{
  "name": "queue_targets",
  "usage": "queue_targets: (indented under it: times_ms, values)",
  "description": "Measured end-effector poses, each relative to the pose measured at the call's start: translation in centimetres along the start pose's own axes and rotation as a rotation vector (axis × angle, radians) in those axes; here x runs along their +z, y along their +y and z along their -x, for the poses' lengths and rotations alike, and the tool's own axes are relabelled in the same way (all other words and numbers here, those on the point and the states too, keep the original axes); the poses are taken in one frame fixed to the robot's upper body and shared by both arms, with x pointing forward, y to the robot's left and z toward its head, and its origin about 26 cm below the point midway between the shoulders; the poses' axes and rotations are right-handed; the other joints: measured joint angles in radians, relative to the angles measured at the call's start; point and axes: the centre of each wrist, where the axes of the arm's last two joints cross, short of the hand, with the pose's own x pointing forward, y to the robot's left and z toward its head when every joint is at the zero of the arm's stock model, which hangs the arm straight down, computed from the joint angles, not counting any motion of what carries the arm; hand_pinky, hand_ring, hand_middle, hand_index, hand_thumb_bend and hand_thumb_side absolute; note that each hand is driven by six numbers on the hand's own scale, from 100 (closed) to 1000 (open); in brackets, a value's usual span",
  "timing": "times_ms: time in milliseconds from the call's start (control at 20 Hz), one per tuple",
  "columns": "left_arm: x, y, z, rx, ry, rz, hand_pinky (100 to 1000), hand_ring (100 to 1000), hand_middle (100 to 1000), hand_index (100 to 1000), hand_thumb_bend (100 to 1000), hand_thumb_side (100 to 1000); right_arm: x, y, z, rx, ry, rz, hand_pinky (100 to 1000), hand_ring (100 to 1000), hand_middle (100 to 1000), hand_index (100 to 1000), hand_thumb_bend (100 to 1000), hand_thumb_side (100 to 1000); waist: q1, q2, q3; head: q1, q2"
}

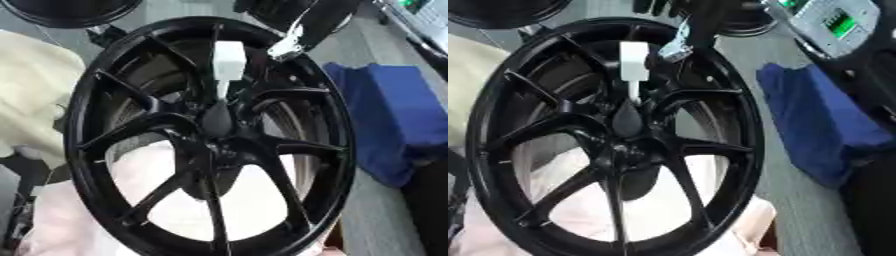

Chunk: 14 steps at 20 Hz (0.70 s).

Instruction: Pull the pin out of the wheel hub.

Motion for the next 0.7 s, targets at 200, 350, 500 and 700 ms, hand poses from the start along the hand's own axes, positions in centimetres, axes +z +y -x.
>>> queue_targets:
  times_ms: [200,350,500,700]
  values:
    - [-0.2,0.0,-0.1,0.001,-0.004,0.001,858,616,583,727,246,653,-0.4,0.3,0.0,-0.037,-0.008,-0.028,807,838,786,788,609,251,-0.005,0.003,0.007,-0.009,0.0]
    - [-0.2,0.0,-0.1,0.002,-0.003,0.002,858,616,583,727,246,655,-0.8,0.5,-0.1,-0.054,-0.009,-0.043,806,838,786,789,610,248,-0.008,0.006,0.008,-0.016,0.0]
    - [-0.2,-0.1,-0.1,0.003,-0.001,0.003,858,616,583,727,245,656,-1.0,0.5,-0.3,-0.062,-0.011,-0.049,804,836,784,789,608,248,-0.012,0.007,0.01,-0.023,-0.005]
    - [-0.2,-0.1,-0.1,0.003,0.0,0.002,858,616,583,727,244,657,-1.4,0.8,-0.2,-0.078,-0.005,-0.056,800,832,778,790,610,243,-0.014,0.011,0.016,-0.029,-0.009]
